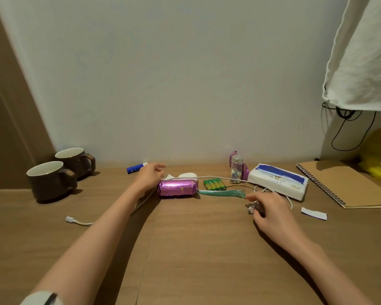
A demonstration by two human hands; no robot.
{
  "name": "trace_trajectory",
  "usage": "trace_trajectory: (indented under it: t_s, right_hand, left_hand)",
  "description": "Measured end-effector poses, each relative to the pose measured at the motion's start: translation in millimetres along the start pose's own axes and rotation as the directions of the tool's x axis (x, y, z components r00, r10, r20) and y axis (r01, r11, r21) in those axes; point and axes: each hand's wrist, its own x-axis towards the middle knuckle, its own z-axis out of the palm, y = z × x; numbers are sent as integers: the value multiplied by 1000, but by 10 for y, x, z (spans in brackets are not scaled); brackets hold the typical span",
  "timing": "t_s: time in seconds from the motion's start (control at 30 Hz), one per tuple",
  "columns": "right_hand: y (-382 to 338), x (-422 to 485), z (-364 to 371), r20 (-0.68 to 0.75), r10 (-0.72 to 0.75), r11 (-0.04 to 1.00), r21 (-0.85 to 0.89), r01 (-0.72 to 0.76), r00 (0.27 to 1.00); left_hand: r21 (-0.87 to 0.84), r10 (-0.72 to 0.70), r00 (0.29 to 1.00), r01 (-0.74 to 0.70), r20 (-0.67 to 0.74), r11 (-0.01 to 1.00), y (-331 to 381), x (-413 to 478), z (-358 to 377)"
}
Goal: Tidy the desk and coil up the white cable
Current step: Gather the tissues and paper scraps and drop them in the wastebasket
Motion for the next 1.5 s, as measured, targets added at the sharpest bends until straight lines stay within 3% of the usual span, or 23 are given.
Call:
trace_trajectory:
  t_s: [0.23,0.57,0.93,1.1,1.23,1.5]
  right_hand:
    - [60,18,26,-7,49,999,1,-49,999]
    - [119,48,48,-33,43,999,-4,-43,999]
    - [80,27,1,-145,64,992,119,-47,987]
    - [-10,8,-73,-241,87,945,326,-4,967]
    - [-113,-28,-133,-273,116,892,452,21,955]
    - [-582,-209,-280,-171,132,704,710,30,976]
  left_hand:
    - [47,-145,975,139,167,989,-42,242,21]
    - [-8,-216,965,219,152,976,-122,321,61]
    - [-210,-73,996,60,-57,976,36,178,-29]
    - [-317,13,987,-64,-158,946,351,-50,-271]
    - [-377,86,986,-135,-146,916,611,-476,-470]
    - [-426,128,987,-156,-92,891,696,-1552,-751]
